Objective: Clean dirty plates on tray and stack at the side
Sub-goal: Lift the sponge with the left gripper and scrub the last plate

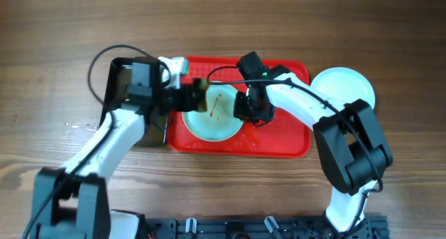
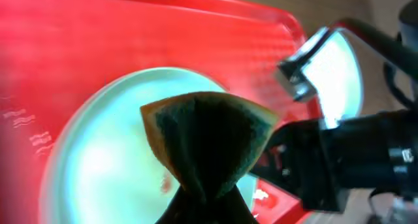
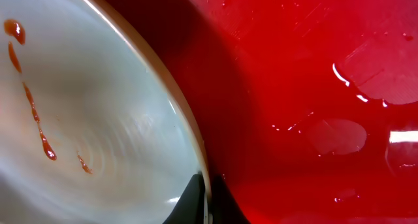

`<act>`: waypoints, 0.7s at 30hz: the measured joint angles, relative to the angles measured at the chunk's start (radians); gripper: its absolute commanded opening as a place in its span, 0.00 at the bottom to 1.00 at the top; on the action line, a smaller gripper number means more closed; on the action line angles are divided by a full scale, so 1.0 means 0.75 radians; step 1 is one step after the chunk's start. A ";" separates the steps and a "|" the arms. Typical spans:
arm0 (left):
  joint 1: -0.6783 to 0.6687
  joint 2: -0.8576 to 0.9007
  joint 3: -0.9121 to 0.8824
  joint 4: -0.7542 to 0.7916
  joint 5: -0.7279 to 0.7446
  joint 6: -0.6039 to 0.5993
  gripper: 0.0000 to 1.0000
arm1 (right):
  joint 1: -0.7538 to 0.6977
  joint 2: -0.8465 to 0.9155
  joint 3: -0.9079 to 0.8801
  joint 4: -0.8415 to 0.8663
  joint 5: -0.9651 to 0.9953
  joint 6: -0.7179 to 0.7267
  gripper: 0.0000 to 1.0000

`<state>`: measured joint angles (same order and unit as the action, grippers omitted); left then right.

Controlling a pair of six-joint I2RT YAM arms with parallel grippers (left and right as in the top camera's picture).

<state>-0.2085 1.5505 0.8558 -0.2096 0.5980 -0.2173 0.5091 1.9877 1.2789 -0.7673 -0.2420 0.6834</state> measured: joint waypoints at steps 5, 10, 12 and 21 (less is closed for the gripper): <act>-0.102 0.299 0.004 0.369 0.252 -0.151 0.04 | 0.000 0.000 0.000 0.000 0.001 0.000 0.04; -0.150 0.508 0.008 0.612 0.311 -0.339 0.04 | 0.000 0.000 0.000 0.000 -0.001 0.000 0.04; -0.150 0.550 0.008 0.622 0.286 -0.383 0.04 | 0.000 0.000 0.000 0.000 0.000 0.000 0.04; -0.021 0.540 0.052 0.233 0.290 -0.370 0.04 | 0.000 0.000 0.000 -0.004 -0.001 -0.013 0.04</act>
<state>-0.2245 1.9556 0.8948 -0.0349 0.8154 -0.4950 0.5091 1.9877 1.2789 -0.7704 -0.2424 0.6739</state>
